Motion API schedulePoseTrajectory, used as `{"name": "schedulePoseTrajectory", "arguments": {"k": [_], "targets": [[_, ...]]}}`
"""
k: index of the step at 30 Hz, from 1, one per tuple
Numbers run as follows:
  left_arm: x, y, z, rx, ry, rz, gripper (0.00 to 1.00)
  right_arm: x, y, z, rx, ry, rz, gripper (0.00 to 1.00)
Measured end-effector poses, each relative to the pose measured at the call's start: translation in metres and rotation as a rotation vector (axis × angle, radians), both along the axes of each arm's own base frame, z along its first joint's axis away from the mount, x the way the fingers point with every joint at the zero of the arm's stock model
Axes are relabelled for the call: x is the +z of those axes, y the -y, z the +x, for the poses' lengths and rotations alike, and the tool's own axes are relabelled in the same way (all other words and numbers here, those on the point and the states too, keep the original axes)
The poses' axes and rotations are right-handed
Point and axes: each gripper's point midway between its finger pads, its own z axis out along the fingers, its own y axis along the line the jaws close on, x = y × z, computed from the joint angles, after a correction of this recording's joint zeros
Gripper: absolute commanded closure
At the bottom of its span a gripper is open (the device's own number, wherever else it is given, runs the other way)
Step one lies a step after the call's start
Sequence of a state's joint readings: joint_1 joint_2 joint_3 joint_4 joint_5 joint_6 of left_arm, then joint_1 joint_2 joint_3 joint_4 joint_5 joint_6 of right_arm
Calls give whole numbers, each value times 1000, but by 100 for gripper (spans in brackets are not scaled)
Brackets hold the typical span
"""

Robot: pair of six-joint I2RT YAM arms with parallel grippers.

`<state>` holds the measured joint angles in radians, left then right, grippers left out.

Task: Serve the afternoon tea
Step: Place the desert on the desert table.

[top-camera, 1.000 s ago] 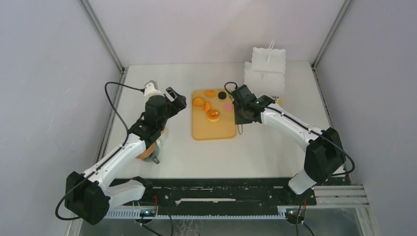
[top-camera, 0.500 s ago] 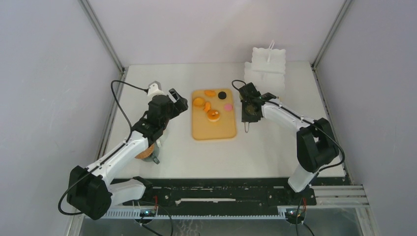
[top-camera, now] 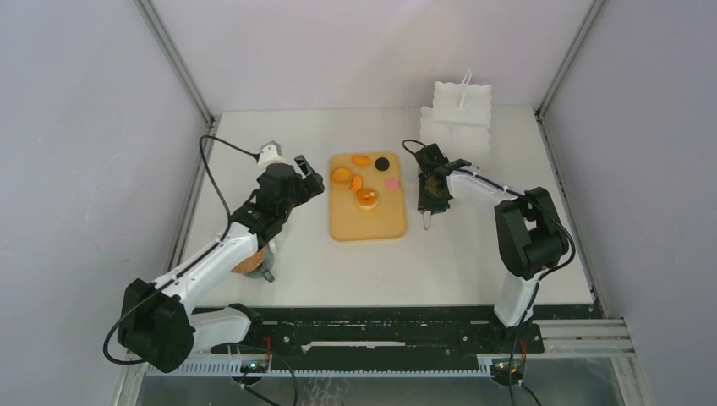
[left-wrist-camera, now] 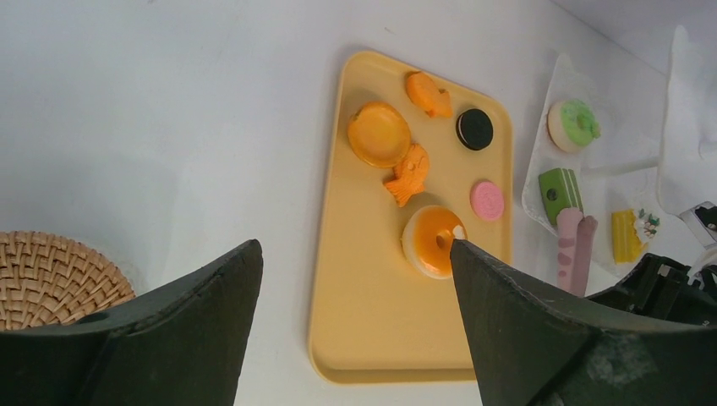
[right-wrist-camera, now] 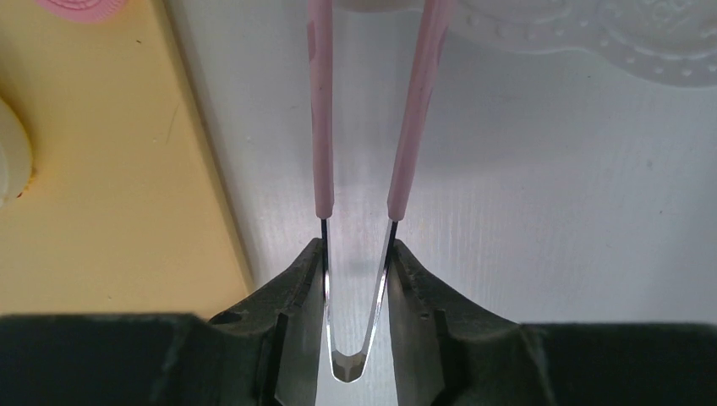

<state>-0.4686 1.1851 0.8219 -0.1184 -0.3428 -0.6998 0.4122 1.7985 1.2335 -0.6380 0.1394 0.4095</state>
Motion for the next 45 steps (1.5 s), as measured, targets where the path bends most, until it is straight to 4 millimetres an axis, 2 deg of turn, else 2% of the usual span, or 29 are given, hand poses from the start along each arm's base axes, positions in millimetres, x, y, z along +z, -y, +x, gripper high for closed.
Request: {"name": "schedulePoseTrajectory", "arguments": {"k": [4, 8, 24, 33, 45], "targets": [[-2, 0, 0, 0, -6, 4, 14, -8, -1, -1, 1, -23, -2, 52], [-4, 0, 0, -2, -11, 5, 14, -11, -3, 1, 4, -23, 4, 49], [-5, 1, 0, -6, -16, 4, 14, -10, -5, 3, 5, -19, 10, 47], [-6, 2, 0, -9, -17, 3, 14, -11, -6, 4, 8, -10, 14, 52], [-4, 2, 0, -9, -13, 0, 14, -26, -9, -4, 23, 4, 12, 55]]}}
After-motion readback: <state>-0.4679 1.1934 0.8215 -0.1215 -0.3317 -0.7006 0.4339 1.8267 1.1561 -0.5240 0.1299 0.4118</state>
